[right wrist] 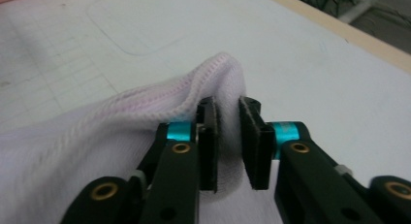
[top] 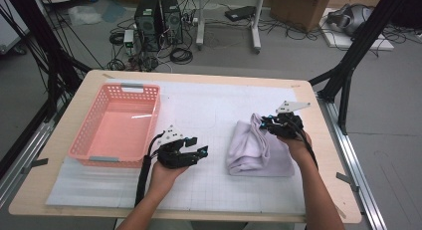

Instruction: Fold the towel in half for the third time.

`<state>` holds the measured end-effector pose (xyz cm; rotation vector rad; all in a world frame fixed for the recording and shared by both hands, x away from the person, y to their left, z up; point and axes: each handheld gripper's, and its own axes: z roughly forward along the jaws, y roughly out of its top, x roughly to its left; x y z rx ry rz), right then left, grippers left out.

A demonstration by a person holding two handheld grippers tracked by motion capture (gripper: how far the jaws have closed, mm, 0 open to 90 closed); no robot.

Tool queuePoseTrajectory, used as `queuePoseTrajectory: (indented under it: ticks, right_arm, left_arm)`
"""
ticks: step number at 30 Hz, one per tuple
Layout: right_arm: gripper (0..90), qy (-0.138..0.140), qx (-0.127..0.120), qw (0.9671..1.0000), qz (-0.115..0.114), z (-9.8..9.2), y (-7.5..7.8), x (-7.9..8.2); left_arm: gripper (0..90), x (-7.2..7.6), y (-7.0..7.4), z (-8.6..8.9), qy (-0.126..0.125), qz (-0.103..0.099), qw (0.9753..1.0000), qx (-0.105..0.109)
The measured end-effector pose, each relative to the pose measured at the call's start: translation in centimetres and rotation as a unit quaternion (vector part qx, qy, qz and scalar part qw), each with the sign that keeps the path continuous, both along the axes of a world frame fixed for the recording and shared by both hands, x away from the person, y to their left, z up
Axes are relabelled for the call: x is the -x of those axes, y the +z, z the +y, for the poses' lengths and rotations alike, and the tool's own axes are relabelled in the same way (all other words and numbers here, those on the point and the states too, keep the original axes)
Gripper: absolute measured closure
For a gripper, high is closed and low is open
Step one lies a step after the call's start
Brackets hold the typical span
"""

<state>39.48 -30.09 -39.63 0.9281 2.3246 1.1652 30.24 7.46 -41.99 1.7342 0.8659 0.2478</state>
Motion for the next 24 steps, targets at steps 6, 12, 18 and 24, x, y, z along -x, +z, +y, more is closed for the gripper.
queuePoseTrajectory:
  ticks: [6,12,18,24]
  right_arm:
    - [58.3,-0.108,-0.032,0.9935,0.010,-3.4,0.7,1.9]
    - [60.4,-0.139,-0.040,0.9894,0.014,-5.2,0.3,6.0]
    - [59.0,-0.112,-0.036,0.9923,0.040,-4.4,-2.1,9.6]
    - [52.6,-0.080,-0.082,0.9899,0.084,-2.8,-3.2,10.1]
  left_arm:
    - [41.8,0.0,-0.4,0.2,-0.006,-0.011,0.9999,-0.003]
    - [41.3,0.1,-1.0,0.8,-0.006,-0.015,0.9999,-0.003]
    - [41.3,0.4,-1.3,1.3,-0.009,-0.016,0.9998,-0.010]
    - [41.1,0.4,-1.3,1.7,-0.005,-0.022,0.9997,-0.009]
